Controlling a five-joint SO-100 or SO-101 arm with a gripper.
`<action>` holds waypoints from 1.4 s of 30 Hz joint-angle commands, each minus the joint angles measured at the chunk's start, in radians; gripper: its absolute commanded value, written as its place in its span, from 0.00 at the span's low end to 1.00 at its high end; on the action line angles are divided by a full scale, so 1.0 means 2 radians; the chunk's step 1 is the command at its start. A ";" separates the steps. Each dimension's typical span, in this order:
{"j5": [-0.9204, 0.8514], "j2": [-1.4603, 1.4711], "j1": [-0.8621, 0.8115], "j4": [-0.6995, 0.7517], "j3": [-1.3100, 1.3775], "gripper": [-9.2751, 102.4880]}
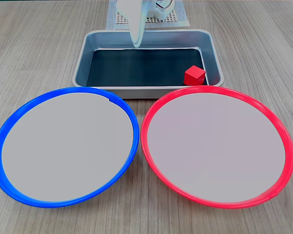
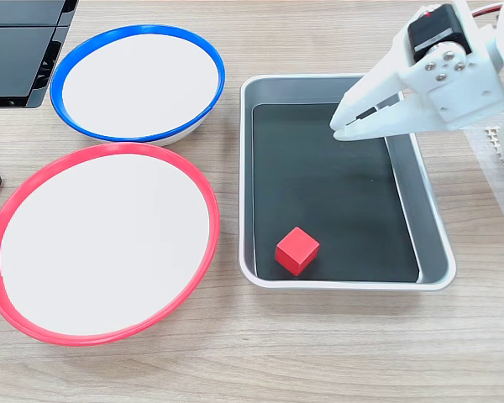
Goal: Move a red block from tray to red dish
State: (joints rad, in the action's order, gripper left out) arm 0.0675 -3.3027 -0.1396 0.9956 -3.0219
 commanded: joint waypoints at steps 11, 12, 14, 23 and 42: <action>-0.003 -0.012 0.002 0.001 -0.001 0.08; -0.003 -0.012 0.002 0.001 -0.001 0.08; -0.003 -0.012 0.002 0.001 -0.001 0.08; -0.003 -0.012 0.002 0.001 -0.001 0.08; -0.037 0.061 -0.026 -0.011 0.051 0.09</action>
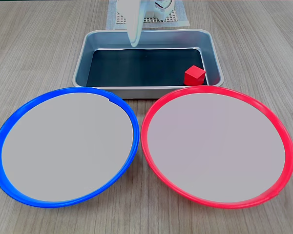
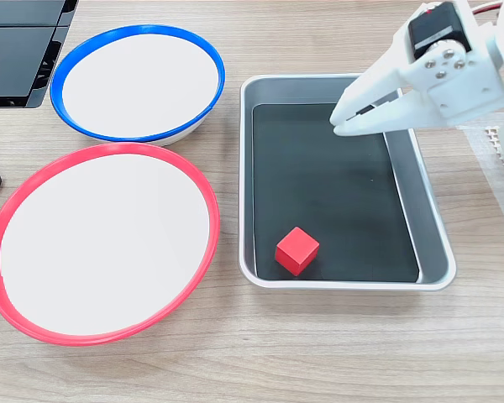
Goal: Move a red block from tray to red dish
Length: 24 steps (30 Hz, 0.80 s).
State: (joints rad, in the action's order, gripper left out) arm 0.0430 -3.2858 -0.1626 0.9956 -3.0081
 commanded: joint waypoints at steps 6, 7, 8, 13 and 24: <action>-0.134 0.272 -0.061 -0.005 0.281 0.08; -0.152 0.297 -0.060 0.005 0.314 0.08; -0.176 0.318 -0.054 0.012 0.347 0.08; -0.441 0.435 0.026 0.013 0.441 0.08; -1.048 0.426 0.097 -0.023 0.304 0.08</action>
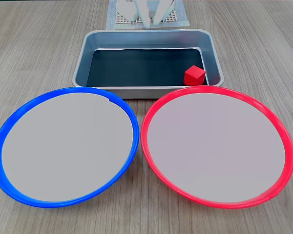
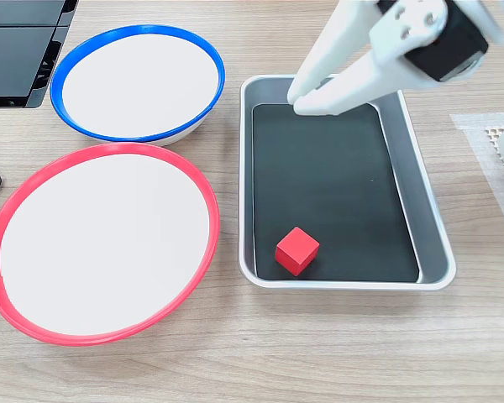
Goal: Move a red block from tray to red dish
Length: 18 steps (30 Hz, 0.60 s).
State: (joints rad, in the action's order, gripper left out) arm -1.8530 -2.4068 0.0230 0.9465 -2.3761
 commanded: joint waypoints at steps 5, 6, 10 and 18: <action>-0.216 -0.051 -0.012 -0.008 -0.089 0.08; -0.212 -0.067 -0.008 -0.028 -0.117 0.08; -0.132 -0.084 0.028 -0.163 -0.212 0.08; -0.054 -0.064 0.069 -0.227 -0.227 0.20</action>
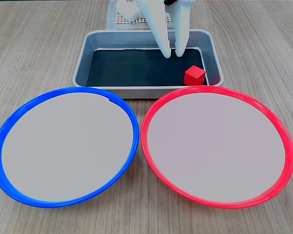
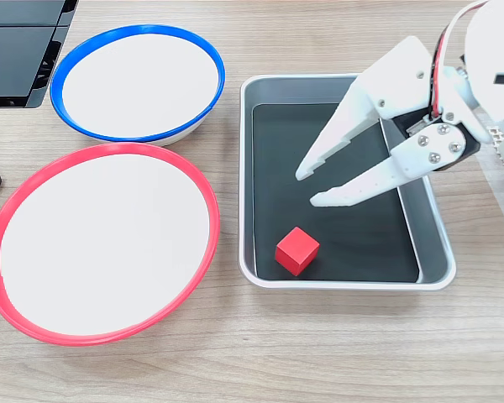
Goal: Move a red block from tray to red dish
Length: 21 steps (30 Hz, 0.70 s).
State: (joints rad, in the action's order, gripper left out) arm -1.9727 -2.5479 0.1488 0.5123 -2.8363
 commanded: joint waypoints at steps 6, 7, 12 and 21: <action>-0.005 0.041 0.025 -0.008 0.020 0.23; -0.005 0.048 0.029 -0.008 0.021 0.23; 0.008 0.069 0.046 -0.018 0.028 0.23; 0.020 0.148 0.051 -0.041 0.084 0.23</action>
State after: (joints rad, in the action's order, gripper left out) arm -1.9374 -2.2856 0.2485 0.4449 -2.7259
